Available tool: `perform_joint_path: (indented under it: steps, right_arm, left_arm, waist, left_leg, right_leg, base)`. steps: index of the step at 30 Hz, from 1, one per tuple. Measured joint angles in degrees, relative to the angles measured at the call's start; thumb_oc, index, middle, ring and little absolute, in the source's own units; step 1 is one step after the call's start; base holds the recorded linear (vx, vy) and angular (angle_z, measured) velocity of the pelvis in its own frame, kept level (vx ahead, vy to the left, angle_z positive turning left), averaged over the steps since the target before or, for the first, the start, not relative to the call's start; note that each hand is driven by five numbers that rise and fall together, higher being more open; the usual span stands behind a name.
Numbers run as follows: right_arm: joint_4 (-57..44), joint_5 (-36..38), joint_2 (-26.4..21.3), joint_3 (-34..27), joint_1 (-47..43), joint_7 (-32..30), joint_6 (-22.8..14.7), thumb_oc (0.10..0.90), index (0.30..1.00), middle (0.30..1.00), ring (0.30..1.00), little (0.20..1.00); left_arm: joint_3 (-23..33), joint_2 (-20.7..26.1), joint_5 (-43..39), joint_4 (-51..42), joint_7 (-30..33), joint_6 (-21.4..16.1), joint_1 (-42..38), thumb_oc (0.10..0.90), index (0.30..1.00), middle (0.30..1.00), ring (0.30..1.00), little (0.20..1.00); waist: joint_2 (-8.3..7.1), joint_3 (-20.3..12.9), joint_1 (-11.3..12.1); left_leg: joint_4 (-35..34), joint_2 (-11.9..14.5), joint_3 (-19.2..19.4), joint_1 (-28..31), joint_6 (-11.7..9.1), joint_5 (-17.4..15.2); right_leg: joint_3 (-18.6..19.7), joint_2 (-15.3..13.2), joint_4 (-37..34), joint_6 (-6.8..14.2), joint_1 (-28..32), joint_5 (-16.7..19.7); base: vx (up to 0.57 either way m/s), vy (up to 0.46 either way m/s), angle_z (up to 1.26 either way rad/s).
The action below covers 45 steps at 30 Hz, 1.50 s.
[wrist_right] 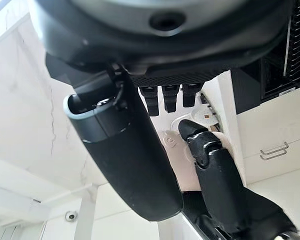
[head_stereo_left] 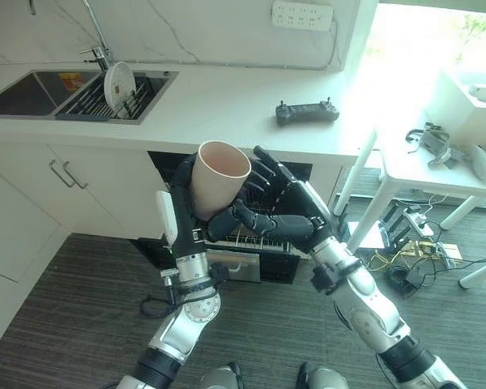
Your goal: Place the dishes in the dishwasher.
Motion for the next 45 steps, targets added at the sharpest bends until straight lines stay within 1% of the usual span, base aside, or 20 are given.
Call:
perform_joint_path:
  steps: [3, 8, 11, 15, 20, 22, 25, 28, 36, 37, 38, 39, 42, 45]
  right_arm:
    - [0.0, 1.69, 0.53, 0.01, -2.05, -0.16, 0.35, 0.8, 0.9, 0.9, 0.9, 0.9]
    - [-0.01, 3.37, 1.01, 0.55, -2.75, -0.77, 1.61, 0.8, 0.9, 0.9, 0.9, 0.9]
    - [-0.01, 3.97, 1.04, 0.59, -3.48, -1.7, 3.2, 0.8, 0.9, 0.9, 0.9, 0.9]
    - [0.01, 5.69, 1.06, 0.6, -3.94, -2.23, 4.28, 0.8, 0.9, 0.9, 0.9, 0.9]
    - [1.14, 5.73, 1.08, 0.61, -4.88, -2.49, 5.46, 0.8, 0.9, 0.9, 0.9, 0.9]
    - [1.45, 5.74, 1.15, 0.94, -5.45, -3.48, 6.85, 0.8, 0.9, 0.9, 0.9, 0.9]
    - [3.37, 5.7, 1.24, 1.7, -6.66, -3.5, 7.41, 0.8, 0.9, 0.9, 0.9, 0.9]
    - [4.35, 5.68, 1.95, 1.95, -6.66, -3.53, 9.08, 0.8, 0.9, 0.9, 0.9, 0.9]
    - [4.83, 5.6, 1.96, 2.06, -6.72, -3.45, 10.22, 0.8, 0.9, 0.9, 0.9, 0.9]
    - [4.94, 5.59, 1.96, 2.12, -6.83, -3.45, 10.3, 0.565, 0.547, 0.547, 0.547, 0.547]
    - [5.14, 5.46, 1.96, 2.23, -6.94, -3.42, 10.36, 0.522, 0.484, 0.484, 0.484, 0.484]
    - [5.7, 5.42, 1.96, 2.44, -7.23, -3.33, 10.37, 0.4, 0.3, 0.3, 0.3, 0.3]
    - [7.1, 3.69, 2.02, 3.21, -7.64, -3.89, 10.69, 0.4, 0.3, 0.3, 0.3, 0.3]
    - [7.13, 1.51, 1.97, 3.26, -7.71, -4.5, 10.65, 0.4, 0.3, 0.3, 0.3, 0.3]
  left_arm:
    - [-0.59, -0.01, -0.01, 0.0, 0.0, -0.13, -0.14, 0.4, 0.3, 0.3, 0.3, 0.3]
    - [-2.06, -0.01, -0.04, 0.94, -0.09, -0.54, -0.4, 0.4, 0.3, 0.3, 0.3, 0.3]
    - [-2.64, -0.01, -0.04, 1.02, -0.08, -0.56, -0.63, 0.4, 0.3, 0.3, 0.3, 0.3]
    - [-2.64, -0.01, -0.06, 1.38, -0.07, -0.57, -0.83, 0.4, 0.3, 0.3, 0.3, 0.3]
    - [-3.02, 0.02, -0.09, 2.4, 0.01, -0.58, -1.36, 0.4, 0.3, 0.3, 0.3, 0.3]
    - [-3.09, 0.14, -0.09, 3.14, 0.08, -0.58, -1.36, 0.4, 0.3, 0.3, 0.3, 0.3]
    - [-3.18, 0.48, -0.09, 3.89, 0.06, -0.59, -1.5, 0.4, 0.3, 0.3, 0.3, 0.3]
    - [-4.3, 0.69, -0.09, 3.89, 0.06, -0.59, -1.71, 0.4, 0.3, 0.3, 0.3, 0.3]
    - [-4.9, 1.72, -0.09, 4.37, 0.04, -0.59, -1.71, 0.4, 0.3, 0.3, 0.3, 0.3]
    - [-4.91, 1.76, -0.09, 4.37, 0.04, -0.59, -1.71, 0.4, 0.3, 0.3, 0.3, 0.3]
    - [-4.91, 1.79, -0.09, 4.45, 0.04, -0.59, -1.71, 0.4, 0.3, 0.3, 0.3, 0.3]
    - [-4.92, 1.77, -0.09, 4.7, 0.04, -0.59, -1.71, 0.4, 0.3, 0.3, 0.3, 0.3]
    - [-5.24, 1.67, -0.09, 5.78, 0.4, -0.56, -1.71, 0.4, 0.3, 0.3, 0.3, 0.3]
    - [-5.45, 1.65, -0.58, 5.81, 0.35, -0.56, -1.72, 0.4, 0.3, 0.3, 0.3, 0.3]
  waist:
    - [0.01, -0.05, 0.07]
    - [0.03, -1.67, 0.18]
    - [0.05, -1.76, 0.18]
    - [0.06, -1.76, 0.51]
    - [0.05, -1.77, 1.48]
    - [0.05, -1.77, 1.74]
    - [0.03, -1.78, 1.68]
    - [0.02, -1.78, 1.75]
    - [0.0, -1.79, 2.06]
    - [-0.01, -1.79, 2.09]
    - [-0.03, -1.8, 2.13]
    - [-0.09, -1.84, 2.17]
    - [-0.57, -2.12, 2.65]
    - [-0.73, -2.17, 2.93]
  left_leg:
    - [0.15, 0.03, -0.28, 0.0, -0.07, 0.07]
    - [0.09, 0.12, -0.48, -0.04, -0.14, 0.1]
    - [0.13, 0.11, -0.5, -0.03, -0.15, 0.12]
    - [0.15, 0.1, -0.58, -0.01, -0.18, 0.14]
    - [0.17, 0.03, -0.77, -0.02, -0.22, 0.16]
    - [0.2, -0.17, -0.96, -0.19, -0.23, 0.21]
    - [0.2, -0.24, -1.26, -0.28, -0.25, 0.28]
    - [0.22, -0.31, -1.92, -0.71, -0.26, 0.5]
    - [0.22, -0.32, -2.14, -0.72, -0.29, 0.77]
    - [0.22, -0.32, -2.15, -0.72, -0.29, 0.8]
    - [0.21, -0.32, -2.17, -0.71, -0.27, 0.83]
    - [0.21, -0.32, -2.17, -0.71, -0.28, 0.86]
    - [0.2, -0.32, -2.25, -0.72, -0.27, 0.92]
    - [0.2, -0.34, -2.27, -0.75, -0.26, 0.93]
  right_leg:
    - [-0.18, -0.04, 0.25, -0.13, 0.0, -0.3]
    - [-0.35, 0.02, 0.51, -0.21, -0.08, -0.67]
    - [-0.35, 0.0, 0.63, -0.24, -0.08, -0.7]
    - [-0.39, -0.04, 0.82, -0.27, -0.08, -0.81]
    - [-0.55, -0.14, 1.17, -0.38, -0.09, -1.1]
    - [-0.83, -0.15, 1.31, -0.41, -0.07, -1.13]
    - [-1.06, -0.2, 1.48, -0.4, -0.01, -1.13]
    - [-1.69, -0.24, 1.45, -0.44, -0.01, -1.15]
    - [-1.78, -0.26, 1.47, -0.49, -0.01, -1.18]
    - [-1.78, -0.26, 1.47, -0.49, -0.01, -1.18]
    - [-1.78, -0.26, 1.49, -0.5, -0.01, -1.19]
    - [-1.78, -0.26, 1.52, -0.51, -0.01, -1.19]
    - [-1.81, -0.26, 1.56, -0.69, -0.03, -1.31]
    - [-1.81, -0.27, 1.53, -0.69, -0.03, -1.31]
  base:
    - [0.0, -0.012, 0.04]
    - [0.0, -0.004, 0.01]
    - [0.0, 0.0, 0.0]
    - [0.0, 0.0, 0.0]
    - [0.0, 0.001, 0.01]
    - [0.01, 0.011, 0.05]
    - [0.01, 0.005, 0.06]
    - [0.01, 0.004, 0.1]
    - [0.0, 0.0, 0.01]
    - [0.0, 0.0, 0.0]
    - [0.0, 0.0, 0.0]
    - [0.0, 0.0, 0.0]
    - [0.0, 0.0, 0.0]
    - [0.0, 0.0, 0.0]
